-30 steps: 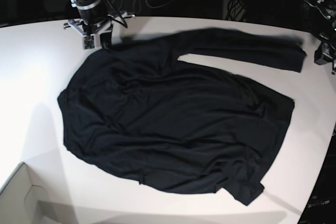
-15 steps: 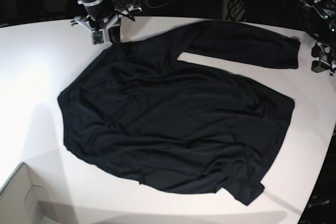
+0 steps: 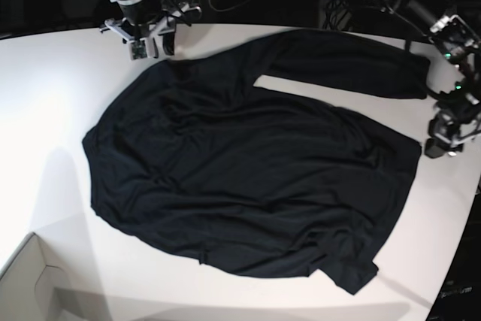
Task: Layout the t-shirt on the table in an organized manner, then fold the t-shirt properly
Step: 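Move the left gripper back to the shirt's side edge and grasp it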
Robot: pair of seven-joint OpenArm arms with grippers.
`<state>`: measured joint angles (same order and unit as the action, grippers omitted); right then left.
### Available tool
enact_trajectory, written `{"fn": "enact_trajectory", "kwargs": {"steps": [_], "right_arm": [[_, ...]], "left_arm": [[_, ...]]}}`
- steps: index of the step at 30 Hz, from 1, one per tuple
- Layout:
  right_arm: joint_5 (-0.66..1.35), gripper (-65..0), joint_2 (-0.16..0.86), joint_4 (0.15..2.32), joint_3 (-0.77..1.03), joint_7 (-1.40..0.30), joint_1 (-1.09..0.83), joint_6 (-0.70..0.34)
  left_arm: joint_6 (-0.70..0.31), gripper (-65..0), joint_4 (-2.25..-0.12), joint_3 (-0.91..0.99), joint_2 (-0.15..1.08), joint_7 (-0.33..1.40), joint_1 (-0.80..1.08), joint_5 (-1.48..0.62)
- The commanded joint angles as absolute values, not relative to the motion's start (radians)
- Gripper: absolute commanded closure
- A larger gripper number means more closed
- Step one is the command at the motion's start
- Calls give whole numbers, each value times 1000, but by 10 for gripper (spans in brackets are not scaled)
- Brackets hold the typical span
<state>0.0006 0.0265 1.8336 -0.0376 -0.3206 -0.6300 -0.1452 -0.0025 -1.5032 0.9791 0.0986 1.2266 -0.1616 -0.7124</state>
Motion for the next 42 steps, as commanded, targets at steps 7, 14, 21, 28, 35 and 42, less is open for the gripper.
{"fn": "enact_trajectory", "kwargs": {"steps": [7, 14, 21, 28, 35, 42], "right_arm": [[2, -181, 30, 1850, -36, -302, -638, -150], [2, -181, 50, 1850, -36, -303, -636, -150], [2, -181, 51, 1848, -36, -303, -627, -150], [2, -181, 51, 1848, -36, -303, -624, -150], [2, -181, 67, 1847, -36, -305, -613, -150], [2, -181, 71, 1845, -36, -305, -613, -150]], "left_arm": [[-4, -304, -1484, 799, 54, 995, -180, -670], [-4, -302, -1346, 739, 65, 897, -185, -673], [-4, -302, -1339, 739, 65, 883, -183, -680], [-4, -301, -1285, 739, 65, 875, -189, -673], [-4, -147, -1296, 740, 61, 875, -189, -682], [-4, 0, -1293, 745, 65, 875, -205, -682]]}}
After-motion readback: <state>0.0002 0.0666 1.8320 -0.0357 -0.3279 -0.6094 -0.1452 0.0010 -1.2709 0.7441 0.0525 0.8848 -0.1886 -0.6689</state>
